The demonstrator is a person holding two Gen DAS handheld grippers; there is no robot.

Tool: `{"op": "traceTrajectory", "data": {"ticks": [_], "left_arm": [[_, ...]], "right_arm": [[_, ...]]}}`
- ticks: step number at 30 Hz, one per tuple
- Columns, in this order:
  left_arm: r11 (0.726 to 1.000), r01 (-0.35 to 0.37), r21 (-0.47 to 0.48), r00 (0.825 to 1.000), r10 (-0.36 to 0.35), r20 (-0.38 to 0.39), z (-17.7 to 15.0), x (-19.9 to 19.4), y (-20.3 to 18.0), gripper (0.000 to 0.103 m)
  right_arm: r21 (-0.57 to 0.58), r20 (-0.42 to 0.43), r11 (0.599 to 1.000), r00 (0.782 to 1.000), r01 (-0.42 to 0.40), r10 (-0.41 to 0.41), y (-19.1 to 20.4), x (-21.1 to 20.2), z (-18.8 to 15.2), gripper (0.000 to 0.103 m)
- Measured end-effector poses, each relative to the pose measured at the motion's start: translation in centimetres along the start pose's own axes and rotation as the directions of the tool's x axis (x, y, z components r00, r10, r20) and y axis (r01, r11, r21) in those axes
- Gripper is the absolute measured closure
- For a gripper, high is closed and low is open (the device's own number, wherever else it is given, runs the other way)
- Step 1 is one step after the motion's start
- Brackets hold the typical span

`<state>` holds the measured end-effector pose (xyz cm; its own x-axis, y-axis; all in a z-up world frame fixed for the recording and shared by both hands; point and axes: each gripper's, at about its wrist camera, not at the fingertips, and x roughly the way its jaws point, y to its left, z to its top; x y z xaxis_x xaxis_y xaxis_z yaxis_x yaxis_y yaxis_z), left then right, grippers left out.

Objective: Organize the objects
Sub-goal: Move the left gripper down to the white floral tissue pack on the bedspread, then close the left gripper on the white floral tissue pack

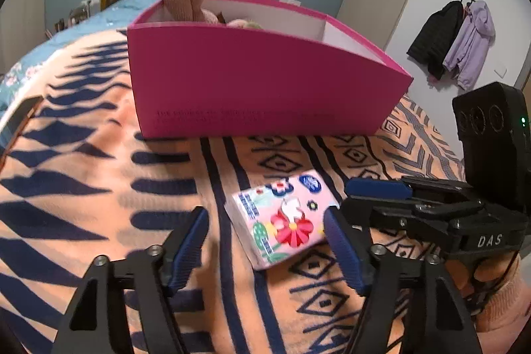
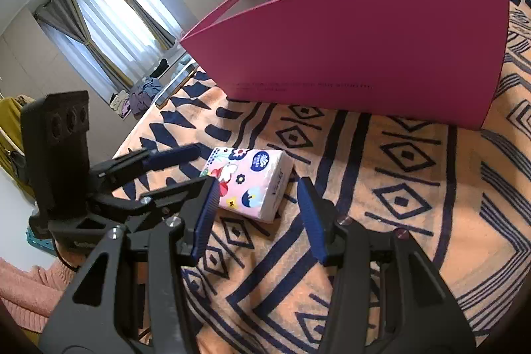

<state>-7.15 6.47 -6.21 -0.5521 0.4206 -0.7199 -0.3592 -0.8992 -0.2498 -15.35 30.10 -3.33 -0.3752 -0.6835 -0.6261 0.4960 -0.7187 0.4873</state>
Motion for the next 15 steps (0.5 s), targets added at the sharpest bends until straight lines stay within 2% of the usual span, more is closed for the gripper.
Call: {"op": "traceTrajectory", "data": {"ticks": [3, 5, 10, 15], "left_arm": [[1.0, 0.018, -0.012, 0.999, -0.018, -0.032, -0.4, 0.6, 0.1, 0.05], [0.999, 0.046, -0.029, 0.998, -0.047, -0.035, -0.5, 0.6, 0.3, 0.053], [0.997, 0.063, -0.039, 0.997, -0.065, -0.049, -0.6, 0.7, 0.2, 0.057], [0.993, 0.108, -0.042, 0.992, -0.11, -0.062, -0.6, 0.8, -0.4, 0.065]], "right_arm": [[0.011, -0.005, 1.0, 1.0, 0.0, 0.0, -0.3, 0.2, 0.0, 0.052], [0.018, -0.007, 1.0, 1.0, -0.001, 0.001, -0.4, 0.4, 0.0, 0.052], [0.028, -0.012, 1.0, 1.0, -0.006, 0.006, -0.7, 0.7, 0.1, 0.053], [0.039, -0.019, 0.999, 1.0, -0.015, 0.016, -0.8, 1.4, 0.2, 0.06]]}}
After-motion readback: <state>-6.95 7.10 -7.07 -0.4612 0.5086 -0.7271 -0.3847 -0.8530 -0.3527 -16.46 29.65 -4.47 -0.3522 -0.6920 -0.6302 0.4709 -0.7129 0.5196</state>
